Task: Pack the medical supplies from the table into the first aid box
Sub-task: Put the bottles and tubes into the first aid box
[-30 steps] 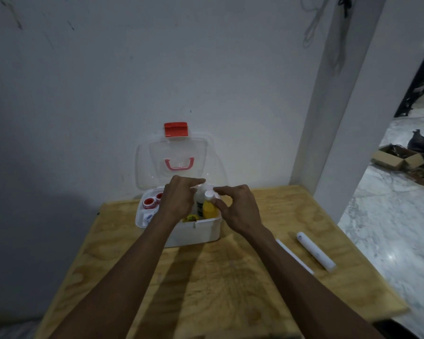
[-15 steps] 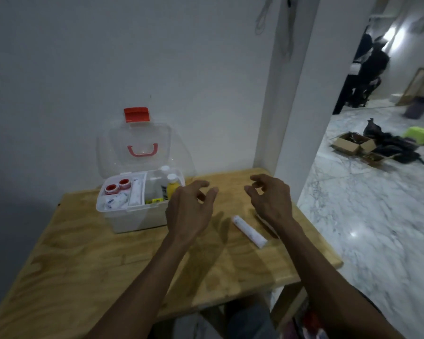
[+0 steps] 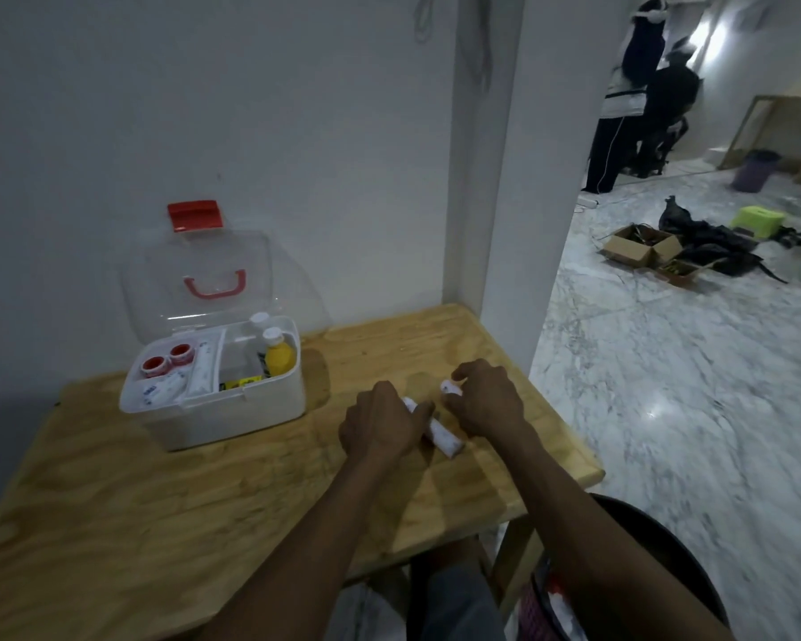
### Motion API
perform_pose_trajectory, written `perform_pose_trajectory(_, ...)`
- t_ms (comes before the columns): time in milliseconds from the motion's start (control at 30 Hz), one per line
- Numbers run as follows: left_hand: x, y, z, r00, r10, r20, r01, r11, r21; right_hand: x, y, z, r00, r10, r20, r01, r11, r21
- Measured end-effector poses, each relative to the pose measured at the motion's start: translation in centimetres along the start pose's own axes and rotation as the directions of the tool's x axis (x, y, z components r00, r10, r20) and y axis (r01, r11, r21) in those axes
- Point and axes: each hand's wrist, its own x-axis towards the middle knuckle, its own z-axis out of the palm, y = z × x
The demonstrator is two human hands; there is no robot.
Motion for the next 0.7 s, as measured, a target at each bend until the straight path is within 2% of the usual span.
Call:
perform_pose_trajectory(233,0.9,1.2,0.5,0.999,-0.027,0.016,0.027,0.999,0.017,0.6,0.8,0.3,0.999,0.001,0.041,-0.002,1.000,0.017)
perform_pose_trajectory(367,1.0,1.6,0.2,0.998,-0.033,0.054,0.035,0.999,-0.033,0.4,0.7,-0.2,0.998,-0.049,0.031,0.046,0.996,0.076)
perform_pose_trajectory(533,0.3,0.7,-1.4,0.998,0.027,-0.048,-0.035,0.986,-0.163,-0.3,-1.0,-1.2,0.988,-0.148,-0.046,0.154,0.978,0.141)
perform_pose_trajectory(700,-0.9,-1.6,-5.4,0.972,0.095,-0.214,-0.157,0.943,-0.292,-1.1,-4.6,-1.7,0.965,-0.234,-0.117,0.254,0.946,0.203)
